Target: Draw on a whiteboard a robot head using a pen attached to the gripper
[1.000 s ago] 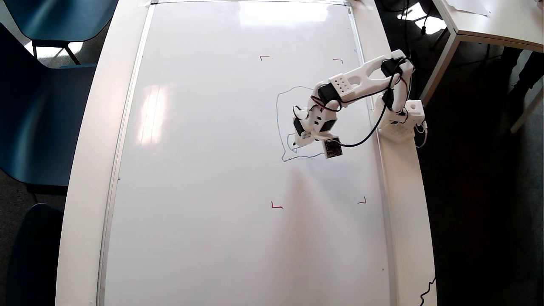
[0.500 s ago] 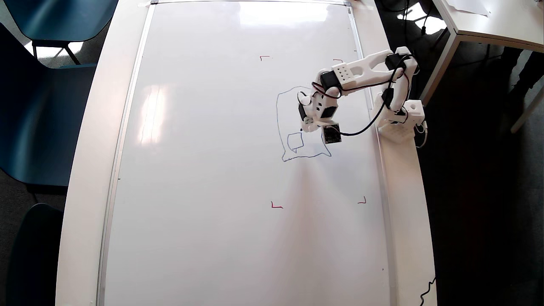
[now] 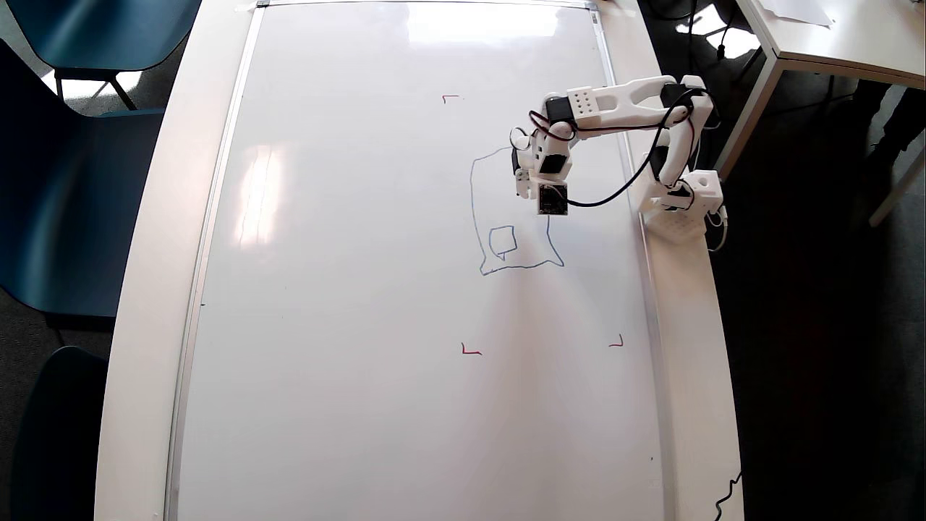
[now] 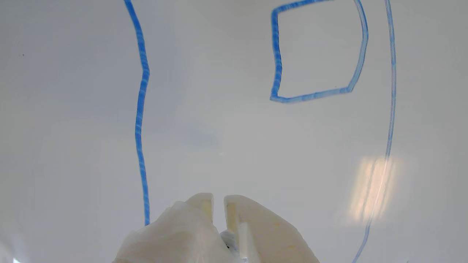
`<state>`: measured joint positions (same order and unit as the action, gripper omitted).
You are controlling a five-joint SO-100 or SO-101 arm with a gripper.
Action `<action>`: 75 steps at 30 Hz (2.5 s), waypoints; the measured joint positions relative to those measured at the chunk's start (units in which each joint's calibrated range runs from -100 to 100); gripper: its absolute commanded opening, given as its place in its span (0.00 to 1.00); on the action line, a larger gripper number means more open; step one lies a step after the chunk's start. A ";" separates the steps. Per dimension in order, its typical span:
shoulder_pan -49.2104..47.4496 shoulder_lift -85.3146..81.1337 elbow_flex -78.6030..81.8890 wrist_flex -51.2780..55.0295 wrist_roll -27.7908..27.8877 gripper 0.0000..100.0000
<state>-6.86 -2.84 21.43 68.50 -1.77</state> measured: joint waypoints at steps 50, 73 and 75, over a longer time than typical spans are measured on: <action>1.96 15.84 -12.70 -5.24 0.21 0.02; 1.96 9.49 -1.28 -2.11 -0.21 0.02; 1.96 7.88 0.55 -2.11 -0.11 0.02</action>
<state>-4.90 5.04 21.97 66.39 -1.88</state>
